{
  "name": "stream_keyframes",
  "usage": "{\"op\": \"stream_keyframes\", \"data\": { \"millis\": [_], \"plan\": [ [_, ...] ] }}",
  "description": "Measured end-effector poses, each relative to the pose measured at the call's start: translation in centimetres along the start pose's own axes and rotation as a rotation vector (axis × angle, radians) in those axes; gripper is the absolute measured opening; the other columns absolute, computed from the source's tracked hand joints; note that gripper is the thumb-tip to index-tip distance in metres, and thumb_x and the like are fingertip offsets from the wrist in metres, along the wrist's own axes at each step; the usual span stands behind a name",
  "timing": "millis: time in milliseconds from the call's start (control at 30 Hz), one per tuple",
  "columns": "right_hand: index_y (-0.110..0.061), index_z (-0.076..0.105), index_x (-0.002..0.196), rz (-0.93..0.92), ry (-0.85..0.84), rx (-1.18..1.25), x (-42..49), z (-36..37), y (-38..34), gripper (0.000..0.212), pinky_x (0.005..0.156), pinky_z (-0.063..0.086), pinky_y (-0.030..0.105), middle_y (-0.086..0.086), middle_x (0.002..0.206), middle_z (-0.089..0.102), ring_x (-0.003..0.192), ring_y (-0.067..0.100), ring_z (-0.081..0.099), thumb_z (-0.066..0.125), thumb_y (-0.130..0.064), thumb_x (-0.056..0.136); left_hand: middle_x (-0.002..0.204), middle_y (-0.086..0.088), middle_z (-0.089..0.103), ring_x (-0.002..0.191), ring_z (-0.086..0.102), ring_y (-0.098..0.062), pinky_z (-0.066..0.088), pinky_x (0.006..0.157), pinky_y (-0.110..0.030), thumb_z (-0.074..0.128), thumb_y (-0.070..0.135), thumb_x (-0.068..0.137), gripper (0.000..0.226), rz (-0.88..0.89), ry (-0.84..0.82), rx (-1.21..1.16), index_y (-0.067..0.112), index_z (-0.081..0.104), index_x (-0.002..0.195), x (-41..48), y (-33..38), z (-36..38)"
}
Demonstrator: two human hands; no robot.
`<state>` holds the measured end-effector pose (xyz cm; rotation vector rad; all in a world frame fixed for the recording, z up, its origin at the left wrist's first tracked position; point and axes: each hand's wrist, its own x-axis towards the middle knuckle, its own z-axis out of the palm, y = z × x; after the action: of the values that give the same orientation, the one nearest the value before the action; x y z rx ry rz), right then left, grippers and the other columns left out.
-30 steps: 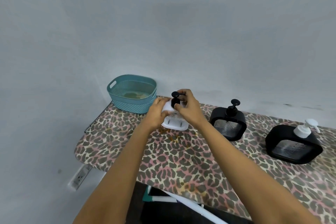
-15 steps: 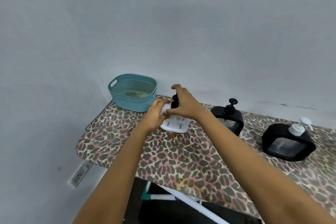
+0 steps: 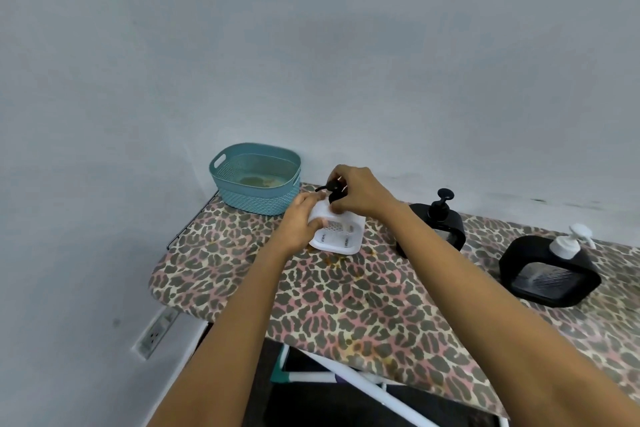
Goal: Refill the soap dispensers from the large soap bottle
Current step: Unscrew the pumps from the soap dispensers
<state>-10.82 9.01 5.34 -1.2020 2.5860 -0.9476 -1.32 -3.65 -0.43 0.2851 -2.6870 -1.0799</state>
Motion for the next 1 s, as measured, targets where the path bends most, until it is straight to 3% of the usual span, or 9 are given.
{"op": "stream_keyframes", "data": {
  "millis": [67,200,267,400,467,567,700,800,1000],
  "plan": [
    [-0.005,0.061,0.108,-0.035,0.064,0.053,-0.2,-0.9,-0.8,0.036,0.065,0.044,0.012,0.01,0.104,0.064,0.09,0.019,0.059,0.068,-0.002,0.073,0.135,-0.008,0.04,0.121,0.042,-0.023,0.029,0.1,-0.024,0.056,0.01,0.09,0.053,-0.006,0.002,0.024,0.014,0.039,0.14,0.1,0.1,0.0],
    [-0.007,0.058,0.109,-0.076,0.173,0.175,-0.8,-3.9,-2.6,0.037,0.077,0.054,0.029,0.01,0.103,0.066,0.093,0.024,0.064,0.066,0.0,0.073,0.137,-0.008,0.039,0.122,0.043,-0.024,0.03,0.103,-0.029,0.057,0.012,0.089,0.055,-0.028,-0.009,0.018,0.015,0.038,0.141,0.0,0.1,0.0],
    [-0.009,0.055,0.113,-0.047,0.259,0.243,-1.8,-5.7,-3.3,0.039,0.074,0.053,0.026,0.009,0.101,0.066,0.09,0.023,0.066,0.066,-0.002,0.076,0.141,-0.008,0.038,0.126,0.04,-0.025,0.03,0.106,-0.033,0.057,0.014,0.09,0.058,-0.039,-0.013,0.017,0.015,0.035,0.143,-0.2,0.1,0.0],
    [-0.013,0.052,0.116,0.038,0.586,0.493,-6.3,-6.9,-3.1,0.039,0.075,0.05,0.013,-0.003,0.098,0.065,0.088,0.004,0.065,0.068,-0.008,0.081,0.152,-0.007,0.027,0.137,0.029,-0.024,0.023,0.112,-0.038,0.052,0.019,0.094,0.061,-0.057,0.002,0.006,0.015,0.023,0.148,-1.2,-0.3,0.5],
    [-0.013,0.054,0.111,0.176,0.719,0.743,-9.0,-5.2,-1.7,0.032,0.081,0.05,0.019,-0.003,0.1,0.063,0.09,0.007,0.063,0.068,-0.01,0.083,0.153,-0.007,0.025,0.14,0.026,-0.024,0.022,0.113,-0.039,0.048,0.022,0.096,0.058,-0.076,0.066,-0.04,0.015,0.021,0.148,-2.0,-0.6,0.9],
    [-0.009,0.059,0.103,0.428,0.615,0.984,-12.5,0.3,1.0,0.02,0.068,0.047,0.023,0.007,0.096,0.061,0.073,0.011,0.056,0.067,-0.008,0.085,0.151,-0.007,0.031,0.138,0.031,-0.023,0.026,0.112,-0.038,0.043,0.021,0.098,0.051,-0.171,0.234,-0.119,0.013,0.027,0.146,-3.4,-1.1,1.3],
    [-0.014,0.061,0.095,0.601,0.414,0.902,-14.0,7.1,2.9,0.015,0.067,0.05,0.027,0.008,0.096,0.066,0.075,0.016,0.061,0.07,-0.011,0.084,0.144,-0.007,0.042,0.131,0.041,-0.022,0.035,0.109,-0.037,0.042,0.015,0.098,0.043,-0.279,0.368,-0.22,0.011,0.036,0.141,-5.2,-2.1,1.7],
    [-0.017,0.06,0.091,0.602,0.323,0.663,-13.7,9.4,3.3,0.015,0.074,0.055,0.03,0.003,0.093,0.068,0.082,0.017,0.066,0.072,-0.017,0.083,0.14,-0.008,0.046,0.128,0.045,-0.023,0.037,0.108,-0.04,0.043,0.016,0.097,0.041,-0.274,0.401,-0.222,0.009,0.04,0.138,-6.5,-2.6,2.0],
    [-0.018,0.056,0.094,0.478,0.226,0.314,-13.2,10.3,3.6,0.021,0.077,0.045,0.027,-0.005,0.09,0.059,0.093,0.017,0.054,0.071,-0.029,0.083,0.138,-0.006,0.047,0.127,0.045,-0.02,0.038,0.107,-0.037,0.044,0.022,0.097,0.04,-0.234,0.408,-0.226,0.012,0.042,0.136,-7.5,-2.1,2.5]
  ]
}}
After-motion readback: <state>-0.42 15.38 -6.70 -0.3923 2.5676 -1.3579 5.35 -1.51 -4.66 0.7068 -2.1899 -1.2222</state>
